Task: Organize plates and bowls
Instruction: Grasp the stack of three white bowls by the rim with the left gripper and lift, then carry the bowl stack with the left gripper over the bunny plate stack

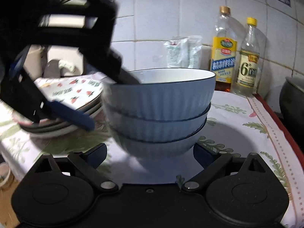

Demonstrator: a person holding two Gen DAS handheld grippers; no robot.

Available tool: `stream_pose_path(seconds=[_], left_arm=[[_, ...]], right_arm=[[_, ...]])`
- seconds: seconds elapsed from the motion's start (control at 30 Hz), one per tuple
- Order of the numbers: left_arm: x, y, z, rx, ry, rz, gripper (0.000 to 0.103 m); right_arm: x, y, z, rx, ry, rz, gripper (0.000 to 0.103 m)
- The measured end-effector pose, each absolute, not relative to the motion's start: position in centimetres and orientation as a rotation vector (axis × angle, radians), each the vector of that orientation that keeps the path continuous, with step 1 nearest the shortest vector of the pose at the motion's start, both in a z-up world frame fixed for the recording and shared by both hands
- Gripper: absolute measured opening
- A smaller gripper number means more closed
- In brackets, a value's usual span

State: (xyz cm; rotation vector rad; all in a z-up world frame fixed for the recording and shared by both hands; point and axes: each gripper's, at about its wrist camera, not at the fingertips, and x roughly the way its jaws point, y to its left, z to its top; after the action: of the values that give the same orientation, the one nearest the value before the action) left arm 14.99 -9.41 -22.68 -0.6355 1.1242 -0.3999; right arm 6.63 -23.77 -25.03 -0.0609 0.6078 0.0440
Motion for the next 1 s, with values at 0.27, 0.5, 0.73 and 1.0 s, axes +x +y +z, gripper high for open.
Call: stream_pose_path(seconds=[0.27, 0.5, 0.73, 1.0], left_arm=[[16.6, -10.1, -23.6, -0.575, 1.134, -0.379, 0.055], [16.7, -11.1, -24.0, -0.476, 1.086, -0.391, 0.040], [16.3, -11.4, -23.9, -0.438, 1.057, -0.391, 0.039], [15.6, -11.7, -23.0, -0.405, 1.023, -0.395, 0.039]], right_arm=[[8.9, -24.4, -25.4, -0.020, 0.629, 0.074, 0.103], [8.7, -24.8, -25.7, -0.009, 0.610, 0.100, 0.103], [8.6, -24.7, -25.6, -0.009, 0.597, 0.102, 0.102], [8.2, -24.6, -25.0, -0.014, 0.580, 0.109, 0.102]])
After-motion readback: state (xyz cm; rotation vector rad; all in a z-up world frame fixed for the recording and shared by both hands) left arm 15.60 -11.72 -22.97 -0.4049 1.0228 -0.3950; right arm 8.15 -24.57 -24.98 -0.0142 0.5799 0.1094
